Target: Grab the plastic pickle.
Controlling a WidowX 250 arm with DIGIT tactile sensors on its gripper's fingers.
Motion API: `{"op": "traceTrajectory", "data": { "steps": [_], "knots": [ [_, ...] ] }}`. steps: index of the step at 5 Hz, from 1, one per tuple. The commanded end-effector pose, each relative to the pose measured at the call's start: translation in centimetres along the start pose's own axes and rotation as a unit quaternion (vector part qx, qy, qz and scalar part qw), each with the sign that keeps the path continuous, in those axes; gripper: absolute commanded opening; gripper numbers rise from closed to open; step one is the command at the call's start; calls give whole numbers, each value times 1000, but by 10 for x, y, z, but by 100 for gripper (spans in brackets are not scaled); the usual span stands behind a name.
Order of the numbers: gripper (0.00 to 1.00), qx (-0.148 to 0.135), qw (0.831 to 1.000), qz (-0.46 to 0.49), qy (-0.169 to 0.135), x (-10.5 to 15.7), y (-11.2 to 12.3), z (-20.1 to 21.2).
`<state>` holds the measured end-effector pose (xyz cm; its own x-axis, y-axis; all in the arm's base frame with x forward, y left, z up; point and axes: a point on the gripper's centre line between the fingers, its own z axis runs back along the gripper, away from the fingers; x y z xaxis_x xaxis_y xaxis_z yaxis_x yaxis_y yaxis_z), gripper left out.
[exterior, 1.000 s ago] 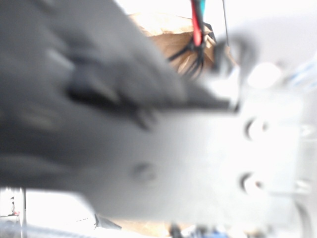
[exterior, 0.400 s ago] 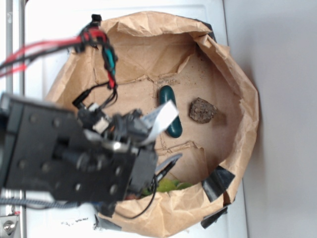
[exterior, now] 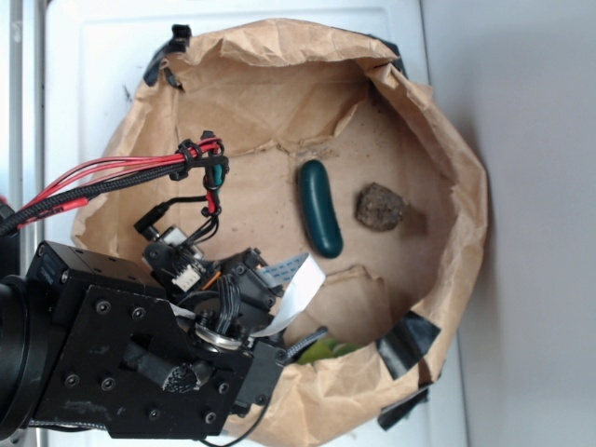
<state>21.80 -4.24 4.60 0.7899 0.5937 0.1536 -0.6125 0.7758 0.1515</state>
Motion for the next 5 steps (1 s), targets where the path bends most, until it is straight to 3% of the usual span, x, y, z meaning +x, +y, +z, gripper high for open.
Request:
{"op": "traceTrajectory", "data": {
  "steps": [1,2,3,4,5],
  "knots": [
    [100,-10,1000,-1,-9,6,7,5],
    [100,-14,999,35,8,36,0,13],
    [100,-14,998,61,-4,59,0,4],
    [100,-73,994,78,10,82,12,21],
    [100,-114,990,77,26,84,23,41]
  ]
}}
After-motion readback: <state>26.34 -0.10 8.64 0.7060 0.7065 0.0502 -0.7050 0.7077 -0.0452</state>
